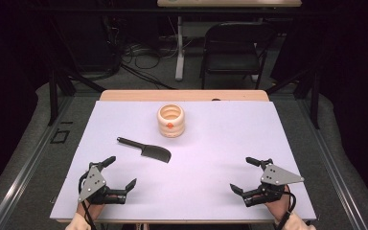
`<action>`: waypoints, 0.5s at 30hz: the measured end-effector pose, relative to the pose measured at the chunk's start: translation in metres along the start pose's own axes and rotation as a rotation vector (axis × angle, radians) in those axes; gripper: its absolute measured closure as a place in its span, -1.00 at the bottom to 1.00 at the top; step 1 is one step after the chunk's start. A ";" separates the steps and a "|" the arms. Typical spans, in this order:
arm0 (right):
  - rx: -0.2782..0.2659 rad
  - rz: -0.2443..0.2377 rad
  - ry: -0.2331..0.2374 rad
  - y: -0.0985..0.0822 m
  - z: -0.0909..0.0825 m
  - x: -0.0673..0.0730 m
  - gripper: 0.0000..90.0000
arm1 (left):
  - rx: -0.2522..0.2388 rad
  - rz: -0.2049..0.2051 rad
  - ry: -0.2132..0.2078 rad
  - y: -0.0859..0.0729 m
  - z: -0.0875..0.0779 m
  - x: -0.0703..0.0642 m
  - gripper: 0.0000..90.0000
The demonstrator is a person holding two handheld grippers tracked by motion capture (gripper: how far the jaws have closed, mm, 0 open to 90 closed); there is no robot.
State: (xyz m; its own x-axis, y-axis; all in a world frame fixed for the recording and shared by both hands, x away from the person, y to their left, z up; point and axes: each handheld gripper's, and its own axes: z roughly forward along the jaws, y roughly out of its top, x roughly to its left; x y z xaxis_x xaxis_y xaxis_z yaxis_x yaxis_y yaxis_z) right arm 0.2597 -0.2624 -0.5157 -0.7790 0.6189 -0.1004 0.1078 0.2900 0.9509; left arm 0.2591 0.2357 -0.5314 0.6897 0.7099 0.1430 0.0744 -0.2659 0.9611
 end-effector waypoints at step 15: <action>0.008 0.003 0.004 0.000 0.001 0.000 -1.00 | 0.017 -0.003 0.023 0.001 0.001 0.003 -1.00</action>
State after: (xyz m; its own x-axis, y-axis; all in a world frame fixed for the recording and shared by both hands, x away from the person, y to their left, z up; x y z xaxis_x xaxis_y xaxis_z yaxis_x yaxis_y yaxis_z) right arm 0.2602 -0.2617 -0.5163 -0.7811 0.6169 -0.0967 0.1150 0.2942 0.9488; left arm 0.2618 0.2370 -0.5303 0.6727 0.7255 0.1457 0.0886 -0.2744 0.9575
